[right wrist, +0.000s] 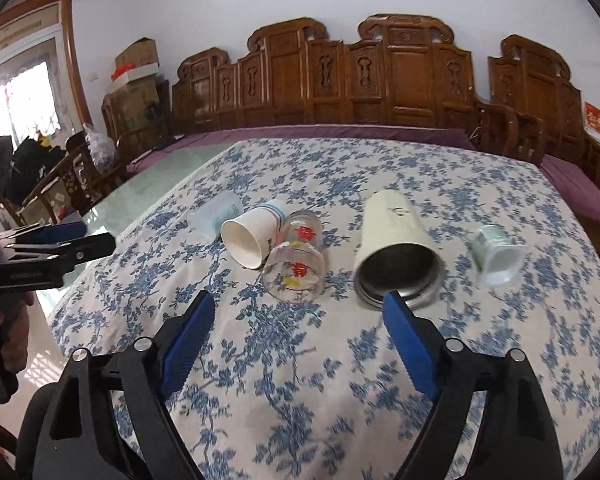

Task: Flip cup upside down
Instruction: 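Move the left tool toward the clear plastic cup lying on its side, then close the left tool around the clear plastic cup and lift it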

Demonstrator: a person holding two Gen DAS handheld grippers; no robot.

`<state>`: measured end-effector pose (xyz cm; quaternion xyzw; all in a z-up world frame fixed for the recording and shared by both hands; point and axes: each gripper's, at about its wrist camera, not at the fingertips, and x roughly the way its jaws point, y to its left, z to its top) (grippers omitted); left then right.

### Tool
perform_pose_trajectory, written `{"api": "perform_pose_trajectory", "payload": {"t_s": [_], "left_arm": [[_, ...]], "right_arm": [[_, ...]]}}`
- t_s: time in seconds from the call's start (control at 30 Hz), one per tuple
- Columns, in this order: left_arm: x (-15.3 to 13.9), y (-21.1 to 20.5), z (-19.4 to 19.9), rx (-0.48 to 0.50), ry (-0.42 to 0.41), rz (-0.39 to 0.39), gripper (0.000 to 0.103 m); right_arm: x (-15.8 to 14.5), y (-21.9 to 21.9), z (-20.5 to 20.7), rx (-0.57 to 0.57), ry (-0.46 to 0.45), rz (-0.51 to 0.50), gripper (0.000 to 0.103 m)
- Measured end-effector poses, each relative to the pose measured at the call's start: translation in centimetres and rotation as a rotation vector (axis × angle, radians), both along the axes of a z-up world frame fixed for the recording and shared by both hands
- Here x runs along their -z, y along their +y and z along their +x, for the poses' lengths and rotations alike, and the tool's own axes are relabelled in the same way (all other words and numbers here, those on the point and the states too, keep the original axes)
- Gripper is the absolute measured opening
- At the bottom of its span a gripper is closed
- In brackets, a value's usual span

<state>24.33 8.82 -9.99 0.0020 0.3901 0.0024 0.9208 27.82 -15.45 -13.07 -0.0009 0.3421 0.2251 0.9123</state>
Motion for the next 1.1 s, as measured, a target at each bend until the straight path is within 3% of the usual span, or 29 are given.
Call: {"api": "perform_pose_trajectory", "payload": {"t_s": [0.43, 0.53, 0.9, 1.1], "left_arm": [[3.5, 1.7, 9.0, 0.021, 0.109, 0.059, 0.076], [3.9, 2.4, 11.2, 0.015, 0.135, 0.035, 0.073], [6.5, 2.3, 18.4, 0.041, 0.249, 0.017, 0.067], [8.3, 2.1, 20.1, 0.032, 0.321, 0.031, 0.066]], "right_arm": [[3.3, 3.6, 1.8, -0.097, 0.042, -0.004, 0.085], [3.9, 3.9, 1.8, -0.116, 0.05, -0.012, 0.085], [4.7, 2.8, 2.3, -0.107, 0.075, -0.001, 0.085], [4.8, 2.2, 2.4, -0.097, 0.079, 0.009, 0.085]]}}
